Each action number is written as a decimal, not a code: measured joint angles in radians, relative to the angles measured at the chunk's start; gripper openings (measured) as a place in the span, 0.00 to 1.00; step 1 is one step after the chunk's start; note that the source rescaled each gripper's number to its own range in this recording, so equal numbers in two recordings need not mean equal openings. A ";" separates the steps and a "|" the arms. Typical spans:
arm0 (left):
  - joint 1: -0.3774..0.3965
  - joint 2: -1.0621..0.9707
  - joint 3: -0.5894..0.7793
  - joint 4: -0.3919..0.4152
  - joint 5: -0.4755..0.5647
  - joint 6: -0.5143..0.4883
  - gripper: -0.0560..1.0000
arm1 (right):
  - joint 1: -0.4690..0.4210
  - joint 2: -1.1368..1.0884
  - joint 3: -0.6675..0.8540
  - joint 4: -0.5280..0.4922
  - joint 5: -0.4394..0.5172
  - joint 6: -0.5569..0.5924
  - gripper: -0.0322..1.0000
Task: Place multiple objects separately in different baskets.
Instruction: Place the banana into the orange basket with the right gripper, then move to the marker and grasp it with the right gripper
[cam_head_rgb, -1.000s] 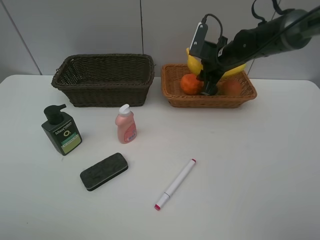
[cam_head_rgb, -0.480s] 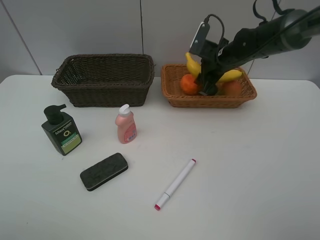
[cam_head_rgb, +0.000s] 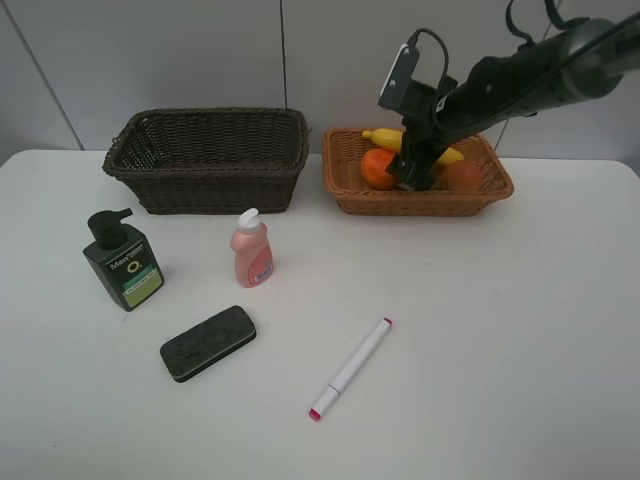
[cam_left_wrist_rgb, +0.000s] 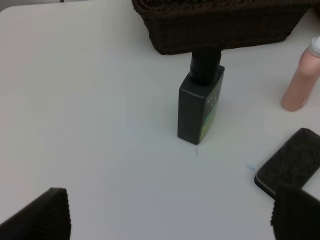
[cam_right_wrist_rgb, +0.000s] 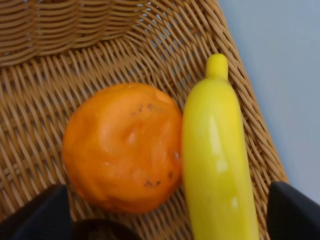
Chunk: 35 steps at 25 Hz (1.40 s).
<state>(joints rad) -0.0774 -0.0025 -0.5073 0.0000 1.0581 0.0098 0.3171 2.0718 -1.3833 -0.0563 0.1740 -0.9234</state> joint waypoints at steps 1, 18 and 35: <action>0.000 0.000 0.000 0.000 0.000 0.000 1.00 | 0.000 0.000 0.000 0.000 0.000 0.000 0.98; 0.000 0.000 0.000 0.000 0.000 0.000 1.00 | 0.000 -0.214 0.000 0.166 0.243 0.063 0.98; 0.000 0.000 0.000 0.000 0.000 0.000 1.00 | 0.000 -0.388 0.000 0.211 0.981 1.058 0.93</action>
<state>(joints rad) -0.0774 -0.0025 -0.5073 0.0000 1.0581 0.0098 0.3171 1.6842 -1.3833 0.1550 1.1555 0.1346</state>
